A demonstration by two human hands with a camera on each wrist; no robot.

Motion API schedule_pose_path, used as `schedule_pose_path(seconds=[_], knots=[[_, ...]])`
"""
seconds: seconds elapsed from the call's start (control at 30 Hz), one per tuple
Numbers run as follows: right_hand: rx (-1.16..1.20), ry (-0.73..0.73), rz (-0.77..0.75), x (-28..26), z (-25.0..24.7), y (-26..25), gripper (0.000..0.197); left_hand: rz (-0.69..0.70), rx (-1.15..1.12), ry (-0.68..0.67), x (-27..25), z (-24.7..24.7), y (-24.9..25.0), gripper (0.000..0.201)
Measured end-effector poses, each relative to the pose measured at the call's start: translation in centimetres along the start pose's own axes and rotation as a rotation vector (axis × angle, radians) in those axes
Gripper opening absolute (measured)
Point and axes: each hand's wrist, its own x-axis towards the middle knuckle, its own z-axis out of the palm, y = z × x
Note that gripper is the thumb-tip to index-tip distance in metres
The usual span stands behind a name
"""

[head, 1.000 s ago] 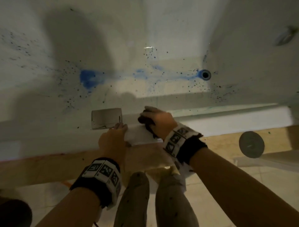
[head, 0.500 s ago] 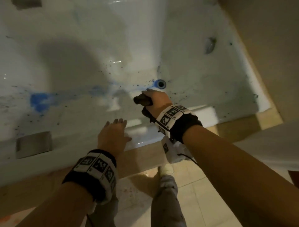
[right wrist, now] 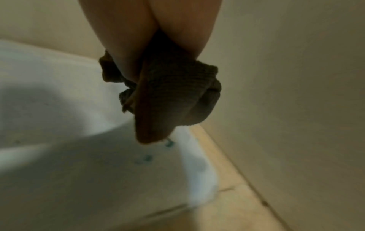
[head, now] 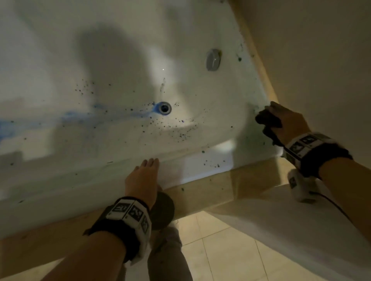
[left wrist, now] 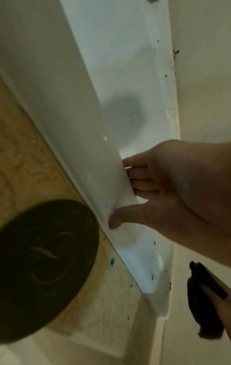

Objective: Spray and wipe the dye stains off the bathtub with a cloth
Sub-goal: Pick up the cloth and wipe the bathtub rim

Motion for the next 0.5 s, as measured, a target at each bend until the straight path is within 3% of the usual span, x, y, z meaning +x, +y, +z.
schedule_pose_path(seconds=[0.13, 0.27, 0.4, 0.5], knots=[[0.012, 0.009, 0.042, 0.3, 0.7, 4.6, 0.057, -0.035, 0.077, -0.019, 0.7, -0.9, 1.0, 0.070], [0.051, -0.086, 0.044, -0.4, 3.5, 6.5, 0.052, -0.075, 0.075, -0.031, 0.9, -1.2, 1.3, 0.070], [0.249, 0.030, 0.099, -2.5, 5.9, 3.8, 0.046, -0.125, 0.025, -0.030, 1.1, -1.1, 1.1, 0.075], [0.322, -0.006, -0.031, -3.8, 7.5, -0.8, 0.060, -0.142, 0.030, -0.027, 1.1, -0.7, 1.0, 0.077]])
